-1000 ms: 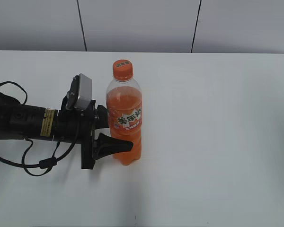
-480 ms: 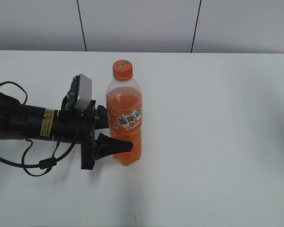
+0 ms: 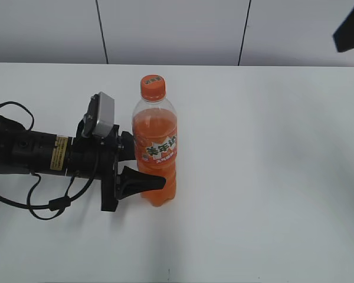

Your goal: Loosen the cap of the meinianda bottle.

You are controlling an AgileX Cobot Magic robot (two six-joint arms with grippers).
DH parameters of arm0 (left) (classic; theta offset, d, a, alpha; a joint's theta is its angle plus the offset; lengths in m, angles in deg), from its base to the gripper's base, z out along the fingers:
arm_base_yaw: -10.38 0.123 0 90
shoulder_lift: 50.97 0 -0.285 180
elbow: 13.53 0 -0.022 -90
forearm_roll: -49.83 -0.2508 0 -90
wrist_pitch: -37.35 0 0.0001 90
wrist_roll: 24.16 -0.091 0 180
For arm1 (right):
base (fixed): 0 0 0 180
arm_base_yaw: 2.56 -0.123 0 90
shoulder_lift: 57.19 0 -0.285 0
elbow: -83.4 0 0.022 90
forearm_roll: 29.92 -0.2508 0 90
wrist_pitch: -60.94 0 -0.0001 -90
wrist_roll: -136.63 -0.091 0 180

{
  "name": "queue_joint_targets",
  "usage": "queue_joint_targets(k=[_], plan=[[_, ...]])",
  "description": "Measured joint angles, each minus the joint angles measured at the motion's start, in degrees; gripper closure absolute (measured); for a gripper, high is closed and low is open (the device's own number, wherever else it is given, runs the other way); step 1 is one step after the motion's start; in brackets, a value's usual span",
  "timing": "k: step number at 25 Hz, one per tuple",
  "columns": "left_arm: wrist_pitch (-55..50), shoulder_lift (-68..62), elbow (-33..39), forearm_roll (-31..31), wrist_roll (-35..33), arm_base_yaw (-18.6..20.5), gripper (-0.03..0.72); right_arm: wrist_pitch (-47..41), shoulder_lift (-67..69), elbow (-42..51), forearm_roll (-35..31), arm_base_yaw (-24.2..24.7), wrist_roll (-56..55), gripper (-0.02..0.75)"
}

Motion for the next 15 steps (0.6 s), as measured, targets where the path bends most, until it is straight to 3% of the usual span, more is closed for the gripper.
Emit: queue_joint_targets(k=[9,15], plan=[[0.0,0.0,0.0,0.0,0.0,0.0,0.27,0.0,11.04,-10.28,2.22,-14.97,-3.75,0.311],[0.0,0.0,0.0,0.0,0.0,0.0,0.27,0.04,17.2,-15.02,2.47,-21.49,-4.88,0.311]])
